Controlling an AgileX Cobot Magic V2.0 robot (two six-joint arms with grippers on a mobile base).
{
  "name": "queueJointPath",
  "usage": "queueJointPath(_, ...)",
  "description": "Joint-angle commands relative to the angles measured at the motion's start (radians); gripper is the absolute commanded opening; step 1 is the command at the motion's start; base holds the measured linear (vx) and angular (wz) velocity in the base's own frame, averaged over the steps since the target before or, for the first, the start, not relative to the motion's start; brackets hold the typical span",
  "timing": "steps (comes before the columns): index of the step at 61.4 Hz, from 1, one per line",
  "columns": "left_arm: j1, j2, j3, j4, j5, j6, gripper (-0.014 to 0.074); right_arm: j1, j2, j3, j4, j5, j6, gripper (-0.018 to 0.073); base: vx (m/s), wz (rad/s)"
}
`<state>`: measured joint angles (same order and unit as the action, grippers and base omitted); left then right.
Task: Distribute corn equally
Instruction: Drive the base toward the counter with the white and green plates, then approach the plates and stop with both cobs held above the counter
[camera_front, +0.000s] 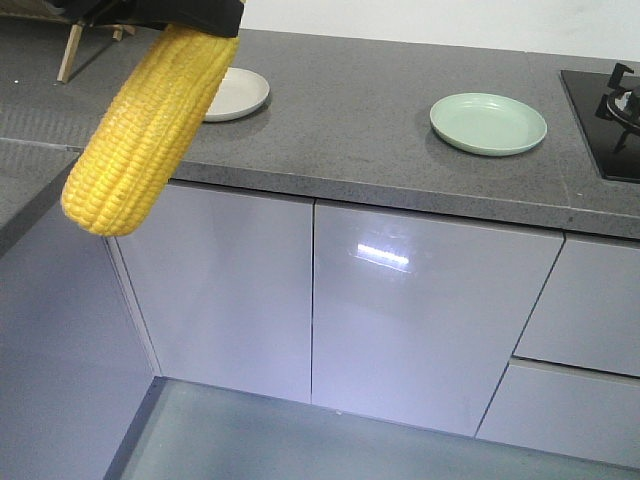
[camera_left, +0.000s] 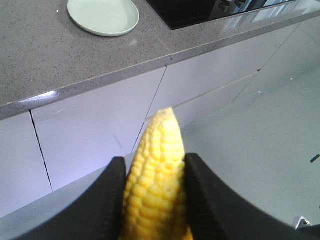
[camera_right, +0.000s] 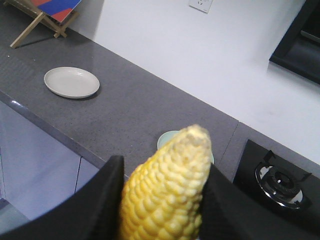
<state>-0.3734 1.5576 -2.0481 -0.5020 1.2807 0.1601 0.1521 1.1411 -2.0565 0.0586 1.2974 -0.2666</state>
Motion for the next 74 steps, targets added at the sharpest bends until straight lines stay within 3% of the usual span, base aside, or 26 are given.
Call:
queueJointPath(1, 0.001, -0.036, -0.022, -0.036, -0.03, -0.009, -0.0007, -0.004, -0.004, -0.019, -0.003, -0.067, -0.001, -0.0004, 0.07, -0.05)
queueJointPath(74, 0.001, -0.036, -0.022, -0.036, -0.03, -0.009, -0.0007, -0.004, -0.005, -0.019, -0.003, -0.064, -0.001, -0.0004, 0.12, -0.03)
